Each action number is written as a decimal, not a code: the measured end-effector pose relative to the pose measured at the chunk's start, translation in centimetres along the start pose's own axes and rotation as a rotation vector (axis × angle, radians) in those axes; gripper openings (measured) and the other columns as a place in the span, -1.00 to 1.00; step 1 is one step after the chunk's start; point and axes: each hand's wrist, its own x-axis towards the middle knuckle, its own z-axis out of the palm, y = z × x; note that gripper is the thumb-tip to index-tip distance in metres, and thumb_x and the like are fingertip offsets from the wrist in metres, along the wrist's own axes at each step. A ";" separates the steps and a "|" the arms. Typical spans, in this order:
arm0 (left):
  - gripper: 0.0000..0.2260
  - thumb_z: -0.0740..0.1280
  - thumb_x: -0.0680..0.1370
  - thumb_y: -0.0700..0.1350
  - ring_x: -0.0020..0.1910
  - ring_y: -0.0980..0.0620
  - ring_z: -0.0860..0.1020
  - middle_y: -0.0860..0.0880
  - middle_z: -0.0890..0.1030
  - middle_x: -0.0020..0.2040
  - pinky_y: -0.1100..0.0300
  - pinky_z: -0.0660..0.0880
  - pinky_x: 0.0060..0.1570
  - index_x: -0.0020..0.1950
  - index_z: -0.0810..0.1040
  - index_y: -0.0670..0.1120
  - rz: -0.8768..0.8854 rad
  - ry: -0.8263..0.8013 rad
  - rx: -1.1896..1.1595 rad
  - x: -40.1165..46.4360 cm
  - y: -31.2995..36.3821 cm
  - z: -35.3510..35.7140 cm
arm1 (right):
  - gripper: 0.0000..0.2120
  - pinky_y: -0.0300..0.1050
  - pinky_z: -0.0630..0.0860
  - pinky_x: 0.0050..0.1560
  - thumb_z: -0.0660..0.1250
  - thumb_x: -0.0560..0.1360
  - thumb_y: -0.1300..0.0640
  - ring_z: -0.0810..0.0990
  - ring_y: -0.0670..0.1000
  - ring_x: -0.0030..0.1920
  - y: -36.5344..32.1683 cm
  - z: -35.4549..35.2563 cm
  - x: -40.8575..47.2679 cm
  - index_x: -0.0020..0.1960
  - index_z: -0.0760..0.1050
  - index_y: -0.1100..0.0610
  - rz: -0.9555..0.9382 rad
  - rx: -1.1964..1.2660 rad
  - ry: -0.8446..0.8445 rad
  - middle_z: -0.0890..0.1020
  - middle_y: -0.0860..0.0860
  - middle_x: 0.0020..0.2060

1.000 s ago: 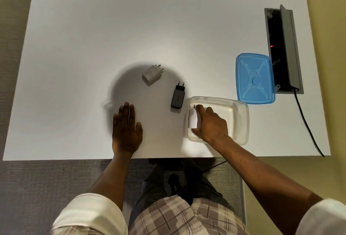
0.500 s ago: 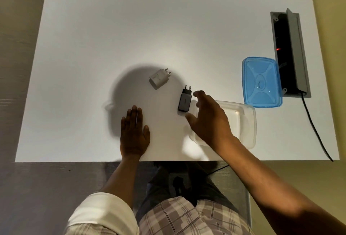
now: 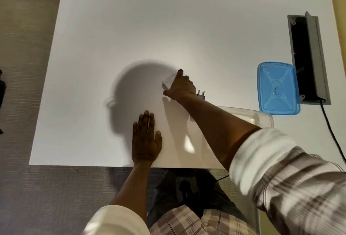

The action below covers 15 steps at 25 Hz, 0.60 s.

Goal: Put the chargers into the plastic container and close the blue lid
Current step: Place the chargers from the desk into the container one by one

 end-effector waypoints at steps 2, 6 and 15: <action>-0.40 0.11 0.61 0.01 0.63 -0.08 0.06 -0.11 0.10 0.64 -0.11 0.07 0.59 0.63 0.06 -0.11 0.002 0.000 0.012 -0.1 0.0 0.0 | -0.21 0.04 0.48 0.06 0.50 0.37 -0.10 0.54 0.22 0.22 0.1 0.3 0.7 0.40 0.18 0.19 0.003 -0.023 0.034 0.49 0.17 0.22; -0.40 0.10 0.62 0.02 0.64 -0.07 0.05 -0.10 0.09 0.65 -0.10 0.07 0.60 0.64 0.04 -0.09 -0.007 -0.012 0.014 0.0 0.0 0.0 | -0.29 0.04 0.48 0.03 0.44 0.42 -0.16 0.56 0.22 0.19 0.1 0.8 1.1 0.37 0.22 0.19 -0.026 -0.043 0.089 0.48 0.17 0.21; -0.41 0.09 0.63 0.03 0.63 -0.08 0.05 -0.10 0.09 0.65 -0.12 0.09 0.59 0.63 0.06 -0.10 -0.013 -0.022 0.020 0.0 0.1 -0.1 | -0.38 -0.02 0.38 -0.10 0.40 0.44 0.19 0.50 0.26 0.18 -0.1 1.7 0.7 0.42 0.20 0.14 -0.105 -0.164 0.080 0.32 0.18 0.30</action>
